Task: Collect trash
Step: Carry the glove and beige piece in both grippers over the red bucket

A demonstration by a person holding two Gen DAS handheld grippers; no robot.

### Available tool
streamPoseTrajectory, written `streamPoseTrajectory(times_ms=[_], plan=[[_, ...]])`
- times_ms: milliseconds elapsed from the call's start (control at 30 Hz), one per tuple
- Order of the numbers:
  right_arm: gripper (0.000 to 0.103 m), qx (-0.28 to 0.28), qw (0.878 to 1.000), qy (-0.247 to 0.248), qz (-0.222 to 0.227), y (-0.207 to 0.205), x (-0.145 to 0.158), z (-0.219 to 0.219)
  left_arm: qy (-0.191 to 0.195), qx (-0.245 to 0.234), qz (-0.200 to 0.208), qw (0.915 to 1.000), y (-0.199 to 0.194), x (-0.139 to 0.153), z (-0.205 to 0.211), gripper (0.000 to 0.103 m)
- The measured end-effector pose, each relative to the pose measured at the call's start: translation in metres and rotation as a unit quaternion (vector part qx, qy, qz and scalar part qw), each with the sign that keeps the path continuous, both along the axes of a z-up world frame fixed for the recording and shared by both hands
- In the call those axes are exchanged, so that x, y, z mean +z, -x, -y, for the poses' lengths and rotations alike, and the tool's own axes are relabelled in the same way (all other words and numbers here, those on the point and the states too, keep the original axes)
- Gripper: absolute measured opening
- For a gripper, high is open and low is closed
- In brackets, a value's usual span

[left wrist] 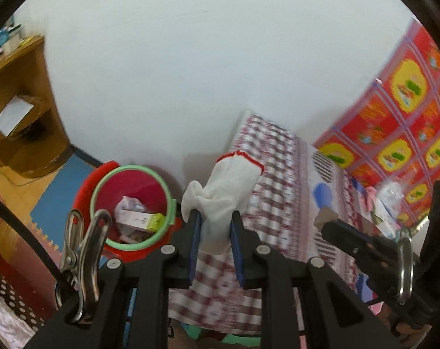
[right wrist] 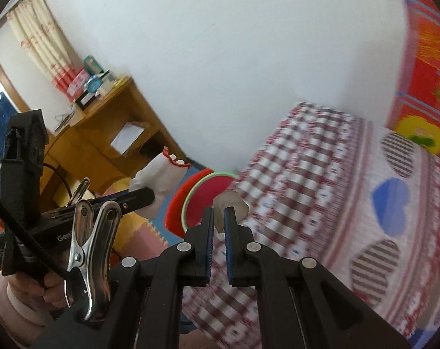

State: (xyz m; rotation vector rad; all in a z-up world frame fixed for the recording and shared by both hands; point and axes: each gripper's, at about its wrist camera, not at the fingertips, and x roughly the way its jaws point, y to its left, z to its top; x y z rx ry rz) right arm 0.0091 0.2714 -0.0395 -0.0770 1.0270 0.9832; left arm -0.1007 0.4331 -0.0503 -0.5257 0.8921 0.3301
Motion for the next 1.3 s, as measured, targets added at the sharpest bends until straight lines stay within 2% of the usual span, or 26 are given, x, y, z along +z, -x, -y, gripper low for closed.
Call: streamPoseTrajectory(times_ms=[333, 567, 933, 1167, 1300], plan=[[0.008, 0.059, 0.998, 0.027, -0.021, -0.008, -0.026, -0.093, 0.008, 0.043, -0.043, 0.9981, 0.009, -0.045, -0.074, 0.021], [0.008, 0.085, 0.994, 0.051, -0.044, -0.018, -0.053, -0.150, 0.032, 0.055, -0.075, 0.9951, 0.003, -0.093, -0.115, 0.021], [0.008, 0.091, 0.989, 0.092, -0.069, -0.041, -0.096, -0.204, 0.052, 0.056, -0.112, 0.9908, -0.014, -0.152, -0.151, 0.021], [0.009, 0.091, 0.986, 0.115, -0.079, -0.053, -0.118, -0.230, 0.059, 0.056, -0.126, 0.9886, -0.021, -0.169, -0.161, 0.021], [0.014, 0.084, 0.986, 0.123, -0.080, -0.056, -0.126, -0.239, 0.067, 0.060, -0.129, 0.9876, -0.024, -0.172, -0.165, 0.021]])
